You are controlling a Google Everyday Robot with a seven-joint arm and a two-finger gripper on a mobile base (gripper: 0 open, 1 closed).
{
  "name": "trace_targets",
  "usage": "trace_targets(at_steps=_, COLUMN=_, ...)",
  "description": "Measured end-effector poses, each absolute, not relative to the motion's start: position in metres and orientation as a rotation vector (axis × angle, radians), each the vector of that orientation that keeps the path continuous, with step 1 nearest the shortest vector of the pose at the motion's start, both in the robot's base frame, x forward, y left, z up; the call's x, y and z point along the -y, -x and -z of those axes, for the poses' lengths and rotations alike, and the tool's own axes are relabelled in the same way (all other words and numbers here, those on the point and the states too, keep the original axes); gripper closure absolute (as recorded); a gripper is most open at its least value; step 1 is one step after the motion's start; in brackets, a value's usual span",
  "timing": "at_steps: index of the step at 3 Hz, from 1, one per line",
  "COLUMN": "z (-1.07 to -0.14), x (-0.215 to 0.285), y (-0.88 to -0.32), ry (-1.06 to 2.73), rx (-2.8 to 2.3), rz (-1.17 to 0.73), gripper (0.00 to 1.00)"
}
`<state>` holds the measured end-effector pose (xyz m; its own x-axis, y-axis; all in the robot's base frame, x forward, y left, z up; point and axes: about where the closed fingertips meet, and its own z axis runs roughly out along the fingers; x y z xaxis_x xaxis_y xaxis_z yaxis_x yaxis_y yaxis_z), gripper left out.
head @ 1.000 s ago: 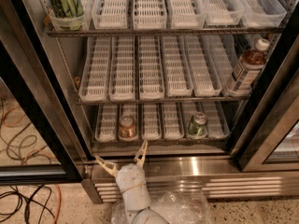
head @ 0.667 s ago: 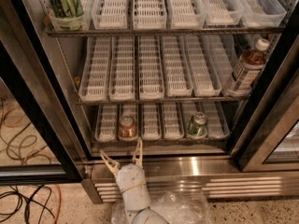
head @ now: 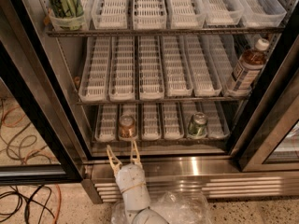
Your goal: Pick orange can from bottom shelf of fridge
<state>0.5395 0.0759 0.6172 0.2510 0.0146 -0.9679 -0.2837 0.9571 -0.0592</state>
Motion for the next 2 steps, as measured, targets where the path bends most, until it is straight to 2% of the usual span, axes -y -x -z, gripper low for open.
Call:
trace_targets(at_steps=1, z=-0.6172, x=-0.0759, y=-0.5395, ry=0.240, rx=-1.305, rz=-0.206, gripper=0.25)
trace_targets(at_steps=2, z=-0.6172, x=-0.0757, y=-0.5396, ry=0.240, rx=-1.305, rz=-0.206, gripper=0.26)
